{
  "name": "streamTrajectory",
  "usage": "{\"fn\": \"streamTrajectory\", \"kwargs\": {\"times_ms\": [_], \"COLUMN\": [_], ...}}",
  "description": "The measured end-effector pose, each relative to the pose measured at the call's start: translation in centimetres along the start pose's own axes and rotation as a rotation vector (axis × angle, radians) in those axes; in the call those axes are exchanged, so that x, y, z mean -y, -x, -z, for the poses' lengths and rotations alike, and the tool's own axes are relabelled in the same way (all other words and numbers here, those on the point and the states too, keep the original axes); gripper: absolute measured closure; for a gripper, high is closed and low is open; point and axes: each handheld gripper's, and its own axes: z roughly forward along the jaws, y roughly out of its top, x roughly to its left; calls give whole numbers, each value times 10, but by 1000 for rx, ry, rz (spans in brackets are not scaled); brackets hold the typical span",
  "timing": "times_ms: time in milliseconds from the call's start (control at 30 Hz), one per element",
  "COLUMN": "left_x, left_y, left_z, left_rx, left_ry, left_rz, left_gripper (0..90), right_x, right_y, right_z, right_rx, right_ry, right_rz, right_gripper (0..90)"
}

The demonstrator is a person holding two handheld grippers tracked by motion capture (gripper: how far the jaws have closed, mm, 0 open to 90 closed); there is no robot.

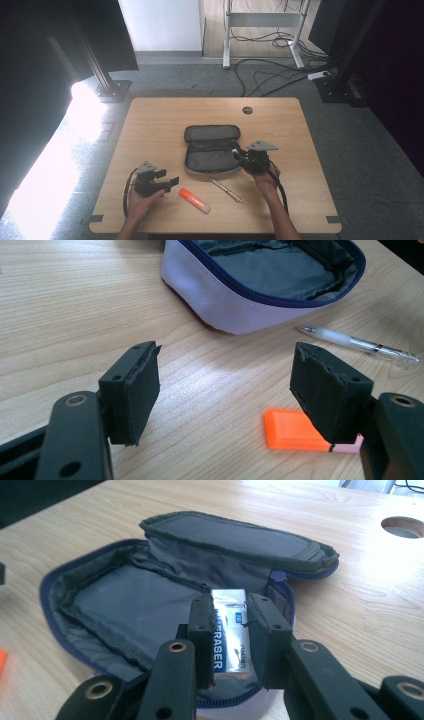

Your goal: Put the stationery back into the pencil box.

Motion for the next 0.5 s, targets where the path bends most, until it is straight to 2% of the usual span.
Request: {"fn": "streamTrajectory", "kwargs": {"times_ms": [167, 500], "left_x": [0, 1], "left_y": [0, 0], "left_z": [0, -2], "left_rx": [4, 10], "left_ry": [-2, -12], "left_rz": [2, -2], "left_gripper": [282, 282], "right_x": [1, -9], "right_y": [1, 2], "right_z": [-9, -22], "right_rx": [-13, 12], "right_ry": [-6, -34], "right_rz": [-13, 5], "right_gripper": [726, 726]}}
